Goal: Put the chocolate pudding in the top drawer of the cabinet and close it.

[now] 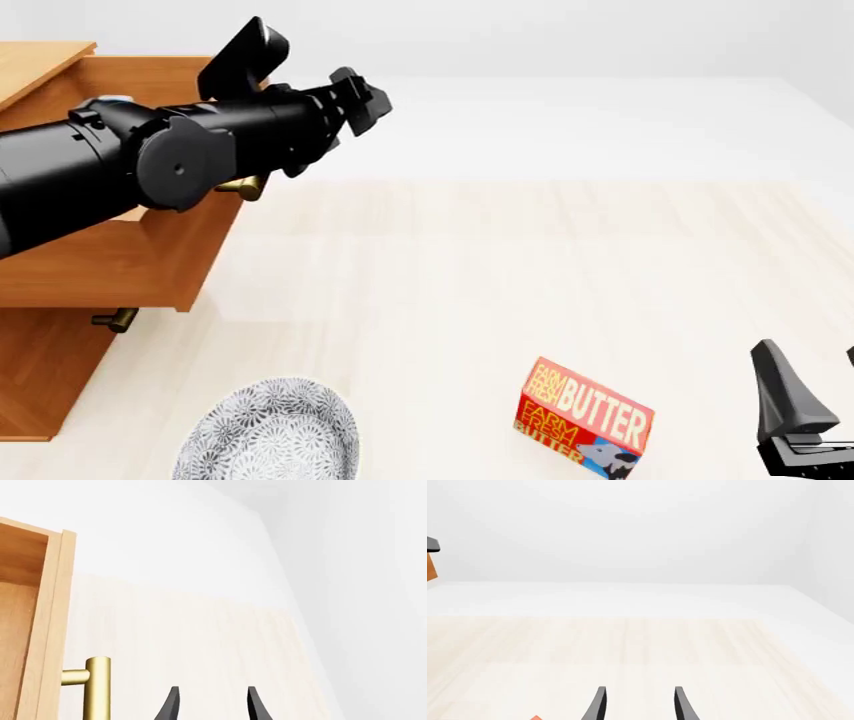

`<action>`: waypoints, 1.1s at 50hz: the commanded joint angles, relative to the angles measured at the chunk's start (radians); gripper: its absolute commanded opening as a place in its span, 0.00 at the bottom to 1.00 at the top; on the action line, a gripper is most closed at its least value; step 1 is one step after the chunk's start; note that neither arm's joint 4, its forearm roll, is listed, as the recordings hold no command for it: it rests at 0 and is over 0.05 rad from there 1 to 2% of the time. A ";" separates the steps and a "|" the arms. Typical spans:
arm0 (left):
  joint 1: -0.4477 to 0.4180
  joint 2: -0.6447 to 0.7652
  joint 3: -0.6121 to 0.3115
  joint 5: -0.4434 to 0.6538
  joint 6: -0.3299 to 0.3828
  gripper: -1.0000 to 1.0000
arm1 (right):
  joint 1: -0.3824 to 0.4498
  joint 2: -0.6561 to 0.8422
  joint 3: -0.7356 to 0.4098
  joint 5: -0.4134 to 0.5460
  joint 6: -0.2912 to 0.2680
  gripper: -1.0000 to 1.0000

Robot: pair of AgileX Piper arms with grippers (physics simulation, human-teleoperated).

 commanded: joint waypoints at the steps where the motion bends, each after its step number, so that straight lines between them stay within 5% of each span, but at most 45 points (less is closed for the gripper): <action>1: 0.034 0.007 0.019 -0.011 0.006 1.00 | 0.000 0.000 0.000 0.000 0.000 1.00; 55: 0.153 -0.066 0.090 0.010 0.074 1.00 | 0.000 0.000 0.000 0.000 0.000 1.00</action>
